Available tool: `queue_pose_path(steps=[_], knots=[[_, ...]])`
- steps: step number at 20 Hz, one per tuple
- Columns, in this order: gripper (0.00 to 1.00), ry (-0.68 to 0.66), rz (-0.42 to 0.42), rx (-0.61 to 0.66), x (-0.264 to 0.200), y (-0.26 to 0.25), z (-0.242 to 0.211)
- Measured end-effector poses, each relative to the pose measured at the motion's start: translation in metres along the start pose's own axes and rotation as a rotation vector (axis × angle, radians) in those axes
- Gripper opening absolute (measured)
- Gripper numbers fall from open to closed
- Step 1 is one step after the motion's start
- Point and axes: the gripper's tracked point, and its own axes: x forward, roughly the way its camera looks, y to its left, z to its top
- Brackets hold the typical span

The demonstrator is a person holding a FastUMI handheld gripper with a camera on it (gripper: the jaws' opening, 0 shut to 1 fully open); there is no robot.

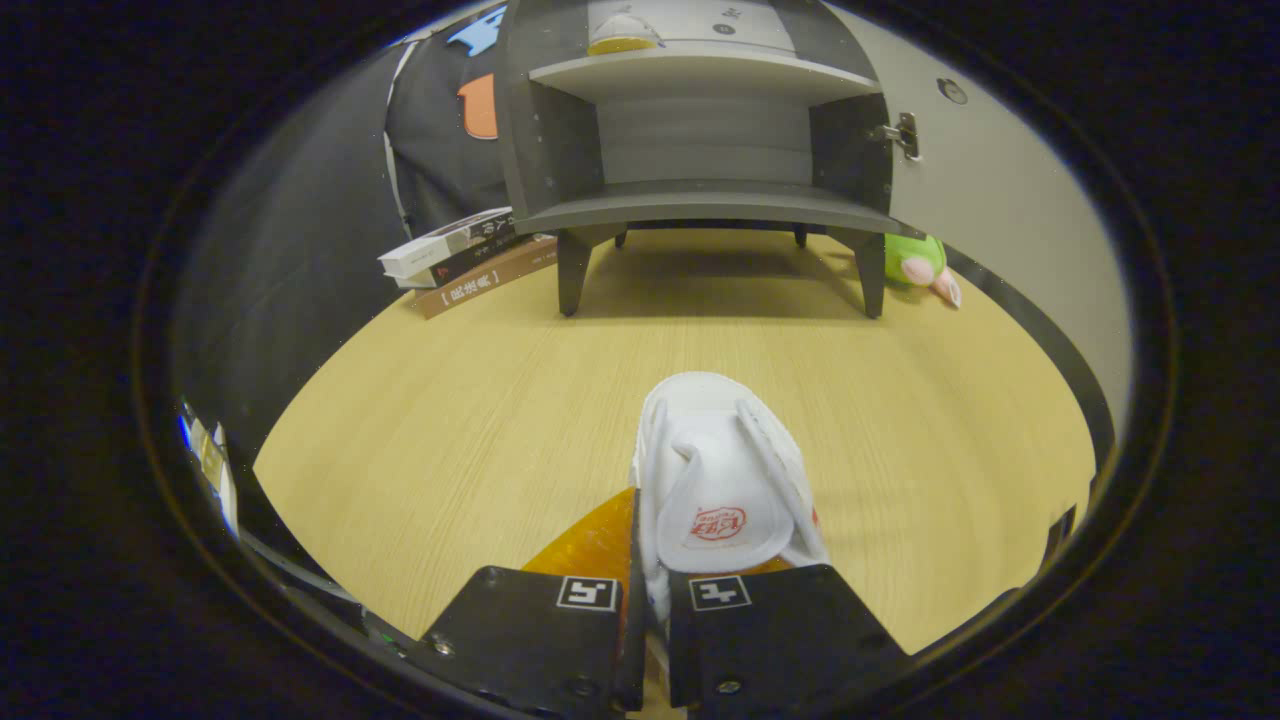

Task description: Open the shoe cabinet door, grab the shoes and put them into the shoe cabinet, then close the shoe cabinet door.

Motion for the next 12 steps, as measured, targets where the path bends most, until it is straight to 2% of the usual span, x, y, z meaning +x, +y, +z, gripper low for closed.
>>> queue_pose_path(steps=[6,12], knots=[[0.1,-0.037,-0.003,-0.013,-0.036,-0.006,0.029],[0.1,-0.15,-0.024,-0.061,-0.087,-0.015,0.107]])
